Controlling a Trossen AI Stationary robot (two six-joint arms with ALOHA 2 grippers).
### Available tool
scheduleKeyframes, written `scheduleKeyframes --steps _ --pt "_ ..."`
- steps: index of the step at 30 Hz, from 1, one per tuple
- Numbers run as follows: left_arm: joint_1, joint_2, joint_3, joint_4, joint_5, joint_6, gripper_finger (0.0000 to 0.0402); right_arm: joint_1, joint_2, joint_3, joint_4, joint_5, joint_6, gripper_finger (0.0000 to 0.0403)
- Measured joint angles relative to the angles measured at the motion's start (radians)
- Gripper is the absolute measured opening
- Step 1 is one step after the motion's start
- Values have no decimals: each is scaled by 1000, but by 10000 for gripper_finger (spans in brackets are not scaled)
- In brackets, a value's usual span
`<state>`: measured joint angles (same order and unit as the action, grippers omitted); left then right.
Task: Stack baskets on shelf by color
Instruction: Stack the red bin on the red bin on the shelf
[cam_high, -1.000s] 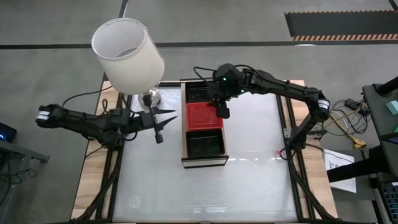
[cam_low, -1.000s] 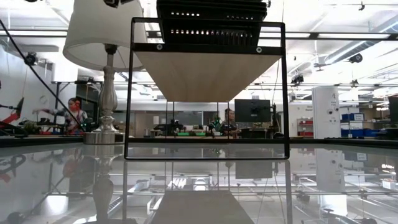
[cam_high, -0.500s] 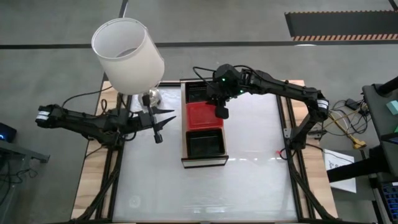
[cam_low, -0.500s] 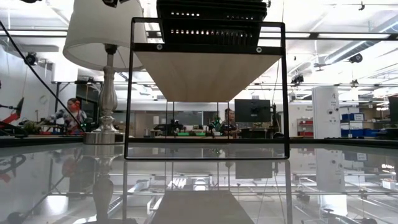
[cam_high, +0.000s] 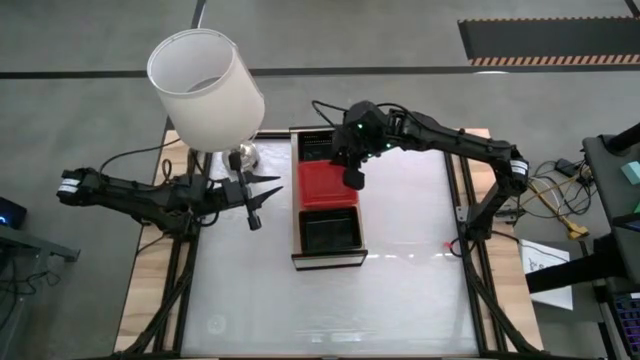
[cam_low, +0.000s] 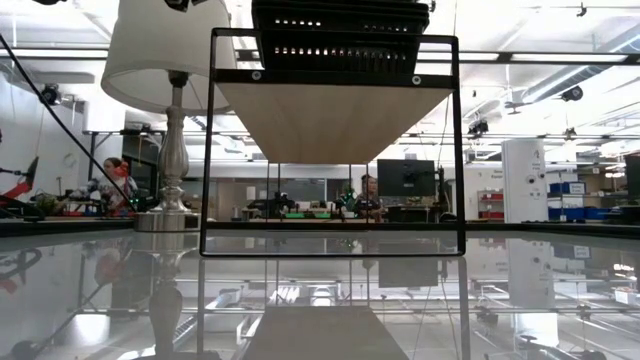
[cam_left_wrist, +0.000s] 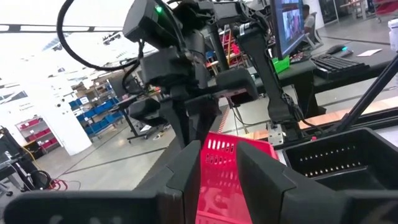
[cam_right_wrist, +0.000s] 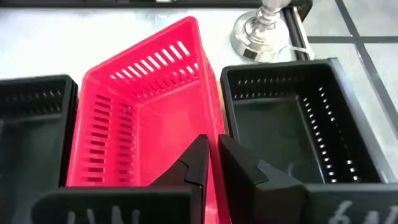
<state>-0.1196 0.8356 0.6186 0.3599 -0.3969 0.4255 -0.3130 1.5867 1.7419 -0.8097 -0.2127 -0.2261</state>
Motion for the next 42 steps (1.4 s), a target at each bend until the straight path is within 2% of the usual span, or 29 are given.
scheduleKeyframes --steps 5,11,28,37,42 --pt "0 1 -1 0 0 0 87 -6 0 37 -12 -9 31 25" --pt "0 1 -2 0 0 0 87 -36 0 48 -30 -98 60 11" --pt "0 2 -3 1 1 0 87 -43 1 18 -23 -112 43 9" --pt "0 2 -3 6 20 0 87 -43 61 18 -23 -114 46 10" --pt "0 2 -3 6 46 0 87 -43 71 18 -32 -109 26 32"
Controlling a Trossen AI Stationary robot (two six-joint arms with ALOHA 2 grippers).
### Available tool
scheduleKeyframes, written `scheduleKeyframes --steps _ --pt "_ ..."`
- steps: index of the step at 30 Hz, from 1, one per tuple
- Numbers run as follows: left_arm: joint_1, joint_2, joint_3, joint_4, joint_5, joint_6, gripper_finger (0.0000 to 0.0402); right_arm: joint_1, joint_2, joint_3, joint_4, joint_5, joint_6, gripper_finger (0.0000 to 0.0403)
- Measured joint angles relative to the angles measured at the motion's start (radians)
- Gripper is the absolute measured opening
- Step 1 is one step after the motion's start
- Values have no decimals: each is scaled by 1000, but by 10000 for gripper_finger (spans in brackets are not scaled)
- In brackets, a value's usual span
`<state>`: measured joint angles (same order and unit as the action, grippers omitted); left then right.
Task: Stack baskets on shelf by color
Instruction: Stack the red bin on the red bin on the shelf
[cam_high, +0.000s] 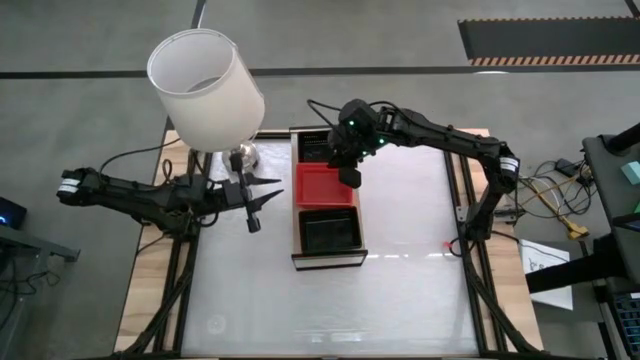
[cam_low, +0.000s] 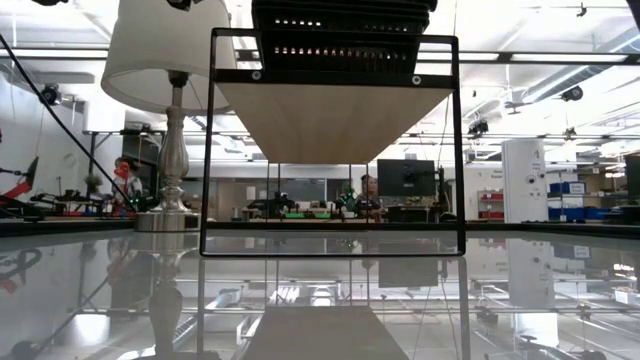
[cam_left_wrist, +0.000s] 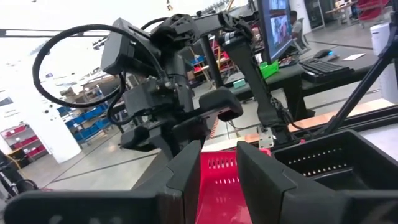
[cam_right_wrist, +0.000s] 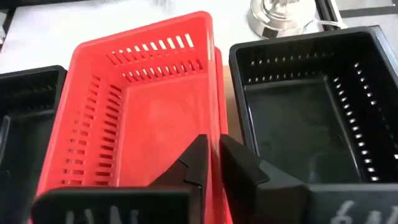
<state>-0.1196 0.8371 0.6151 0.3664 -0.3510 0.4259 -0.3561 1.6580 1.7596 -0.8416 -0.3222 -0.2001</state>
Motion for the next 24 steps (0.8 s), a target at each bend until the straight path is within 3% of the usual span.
scheduleKeyframes --steps 10,13,20,24 --pt "0 12 -16 -15 1 -25 87 0 1 16 -25 11 -4 102" --pt "1 13 -27 -71 -47 -26 87 0 0 51 -72 11 -9 113" --pt "16 27 -25 -319 -81 -116 65 8 0 149 -247 11 8 117" --pt "42 55 -24 -363 -69 -138 37 21 -1 189 -356 17 25 103"
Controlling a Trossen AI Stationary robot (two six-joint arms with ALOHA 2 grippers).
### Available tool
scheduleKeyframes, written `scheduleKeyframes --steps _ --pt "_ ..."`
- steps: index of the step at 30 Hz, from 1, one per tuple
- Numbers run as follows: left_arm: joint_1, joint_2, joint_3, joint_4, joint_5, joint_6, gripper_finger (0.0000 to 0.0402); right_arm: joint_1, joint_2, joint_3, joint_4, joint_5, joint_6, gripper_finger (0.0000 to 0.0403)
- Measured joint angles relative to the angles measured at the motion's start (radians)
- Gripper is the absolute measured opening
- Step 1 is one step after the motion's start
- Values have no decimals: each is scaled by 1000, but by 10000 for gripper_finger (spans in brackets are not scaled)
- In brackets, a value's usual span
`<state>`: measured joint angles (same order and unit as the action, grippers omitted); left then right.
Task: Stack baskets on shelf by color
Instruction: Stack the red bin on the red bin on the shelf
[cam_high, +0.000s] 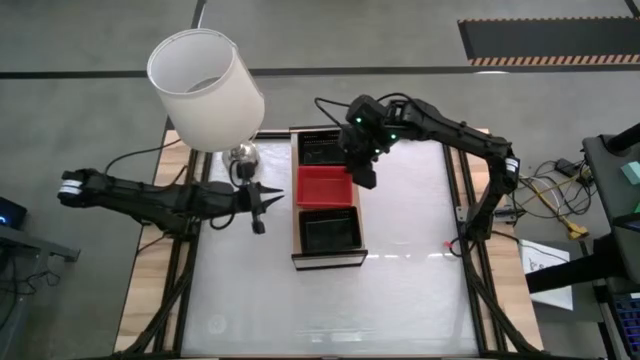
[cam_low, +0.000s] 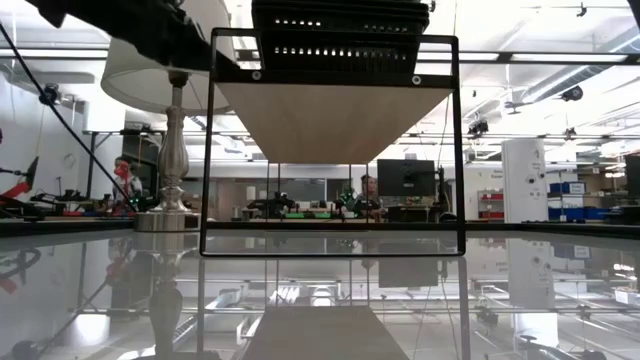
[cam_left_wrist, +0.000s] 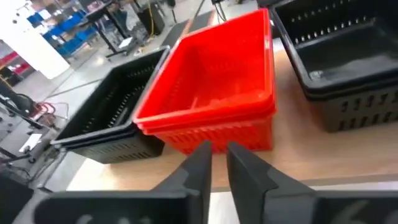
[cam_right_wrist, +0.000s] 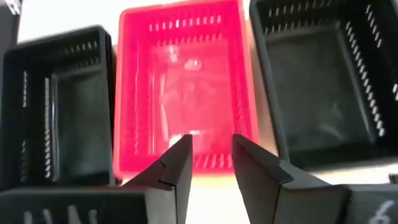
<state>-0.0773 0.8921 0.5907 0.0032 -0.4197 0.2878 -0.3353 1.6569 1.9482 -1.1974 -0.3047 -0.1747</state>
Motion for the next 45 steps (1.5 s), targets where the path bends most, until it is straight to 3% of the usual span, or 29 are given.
scheduleKeyframes --steps 5,8,15,38,41,45 --pt "42 48 6 3 87 6 4 25 -4 -1 -85 67 8 81" --pt "66 83 20 8 167 6 3 33 -7 -25 -110 78 20 67" --pt "93 165 69 6 233 14 0 42 -10 -80 -127 80 22 44" --pt "96 228 119 -1 258 33 0 43 -10 -152 -54 107 34 34" --pt "96 214 119 -53 254 23 0 43 -12 -152 -58 109 35 34" --pt "92 154 119 -158 253 -43 0 44 -41 -172 -74 189 35 34"
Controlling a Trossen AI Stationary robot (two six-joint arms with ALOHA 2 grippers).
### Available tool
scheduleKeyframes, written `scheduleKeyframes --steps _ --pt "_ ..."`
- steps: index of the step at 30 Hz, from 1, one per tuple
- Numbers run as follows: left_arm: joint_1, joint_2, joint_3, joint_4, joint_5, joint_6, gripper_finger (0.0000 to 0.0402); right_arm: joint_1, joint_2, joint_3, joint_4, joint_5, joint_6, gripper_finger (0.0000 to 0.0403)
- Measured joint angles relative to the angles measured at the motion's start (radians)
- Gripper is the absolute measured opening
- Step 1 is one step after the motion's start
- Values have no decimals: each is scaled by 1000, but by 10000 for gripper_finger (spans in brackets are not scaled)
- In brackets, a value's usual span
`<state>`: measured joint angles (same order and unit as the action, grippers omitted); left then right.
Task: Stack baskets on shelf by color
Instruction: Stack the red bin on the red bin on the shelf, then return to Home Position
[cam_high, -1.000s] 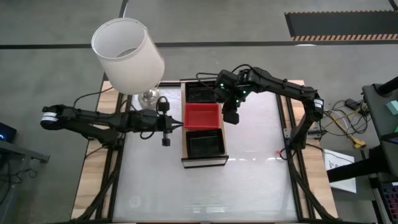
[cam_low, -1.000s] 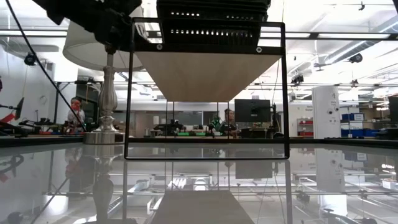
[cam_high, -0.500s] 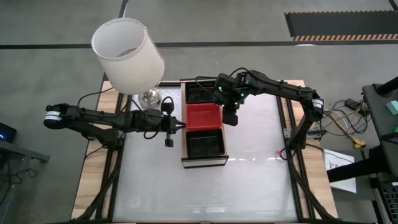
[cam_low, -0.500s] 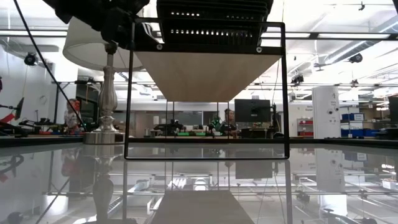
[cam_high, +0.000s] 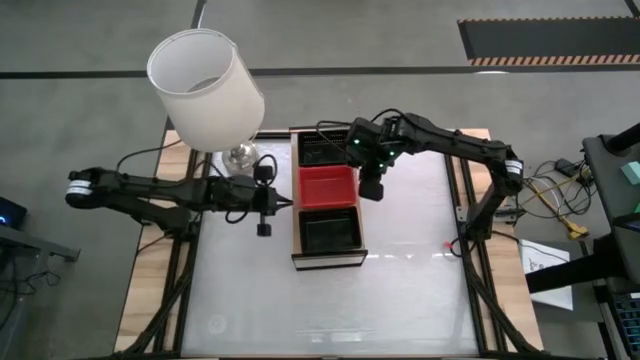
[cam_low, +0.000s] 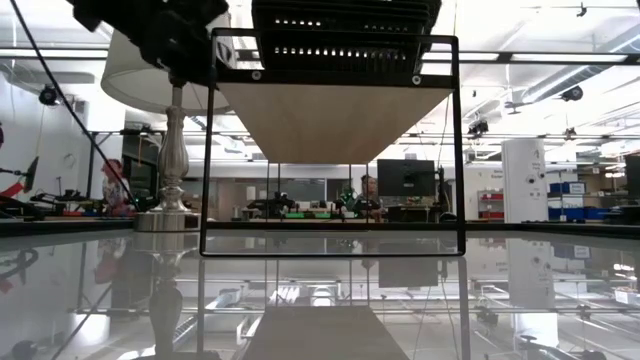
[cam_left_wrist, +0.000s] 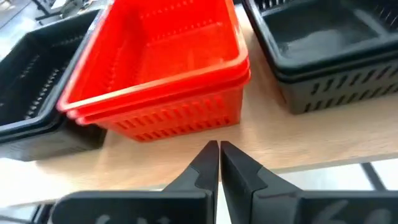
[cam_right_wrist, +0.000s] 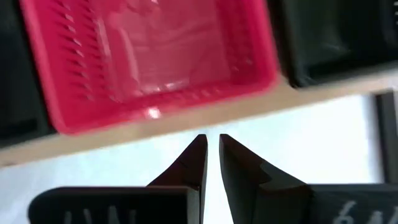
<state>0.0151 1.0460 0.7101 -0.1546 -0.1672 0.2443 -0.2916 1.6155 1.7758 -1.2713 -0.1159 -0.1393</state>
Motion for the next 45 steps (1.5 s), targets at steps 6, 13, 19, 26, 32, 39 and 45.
scheduleKeyframes --steps 6,13,19,26,32,39,45 --pt "-70 -120 -43 -31 62 -5 0 13 -144 -185 124 16 -7 33" --pt "-142 -292 -179 117 60 133 0 54 -470 -612 510 13 -24 33" --pt "-141 -452 -289 164 59 141 0 54 -724 -947 858 5 -106 33" --pt "-141 -628 -421 231 58 192 0 54 -958 -1200 1077 -49 -196 33" --pt "-141 -824 -517 233 58 192 0 54 -1141 -1363 1151 -48 -214 33" --pt "-141 -1038 -604 229 57 181 0 53 -1360 -1454 1149 -41 -253 33" --pt "-141 -977 -640 265 56 103 0 53 -1544 -1513 1150 -46 -273 33"
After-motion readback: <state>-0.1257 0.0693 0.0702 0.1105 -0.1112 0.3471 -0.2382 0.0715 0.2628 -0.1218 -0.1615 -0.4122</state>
